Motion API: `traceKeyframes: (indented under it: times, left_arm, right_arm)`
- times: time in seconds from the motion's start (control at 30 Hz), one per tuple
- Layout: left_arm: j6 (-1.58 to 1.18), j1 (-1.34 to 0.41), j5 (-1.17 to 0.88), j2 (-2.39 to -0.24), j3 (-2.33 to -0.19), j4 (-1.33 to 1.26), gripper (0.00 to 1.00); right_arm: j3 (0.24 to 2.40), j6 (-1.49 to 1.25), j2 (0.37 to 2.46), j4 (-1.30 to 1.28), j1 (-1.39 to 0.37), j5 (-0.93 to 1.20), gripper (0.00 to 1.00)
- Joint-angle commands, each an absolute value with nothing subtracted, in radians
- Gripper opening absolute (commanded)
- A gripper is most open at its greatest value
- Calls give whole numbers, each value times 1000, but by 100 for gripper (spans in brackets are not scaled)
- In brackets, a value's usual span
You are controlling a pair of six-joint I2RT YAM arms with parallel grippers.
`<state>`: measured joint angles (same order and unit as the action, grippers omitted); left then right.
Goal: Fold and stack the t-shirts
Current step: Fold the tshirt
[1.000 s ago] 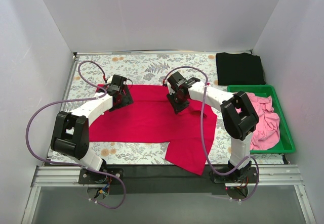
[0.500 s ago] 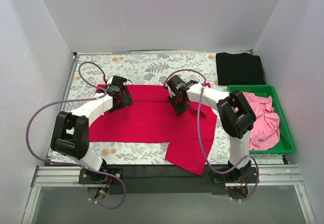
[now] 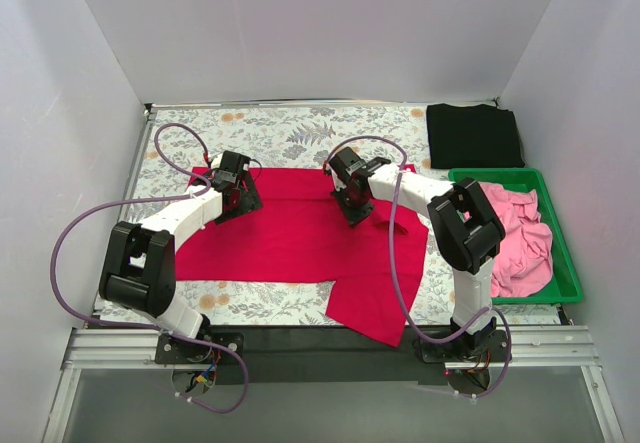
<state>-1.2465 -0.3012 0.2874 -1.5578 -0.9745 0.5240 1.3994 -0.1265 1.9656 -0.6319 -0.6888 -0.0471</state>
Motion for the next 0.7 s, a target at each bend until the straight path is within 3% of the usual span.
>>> traceKeyframes:
  times: [0.0,0.33,0.57,0.67]
  left_arm:
    - [-1253,-296,295,-1511,-966,525,68]
    - [-1247,-296,296,-1511,-965,523,68]
    - [-1253,-284,305,-1523,-988,515,68]
    - [-1247,-244,314,-1549,-1028,500,68]
  right_arm:
    - [1479,-161,1947,-670,-696,-8,1]
    - [1563,-198,2005,-761,-695,67,3]
    - [1597,-172,1999,-761,-681,89,27]
    - [1641,-157,1979,-755,-632,52,32]
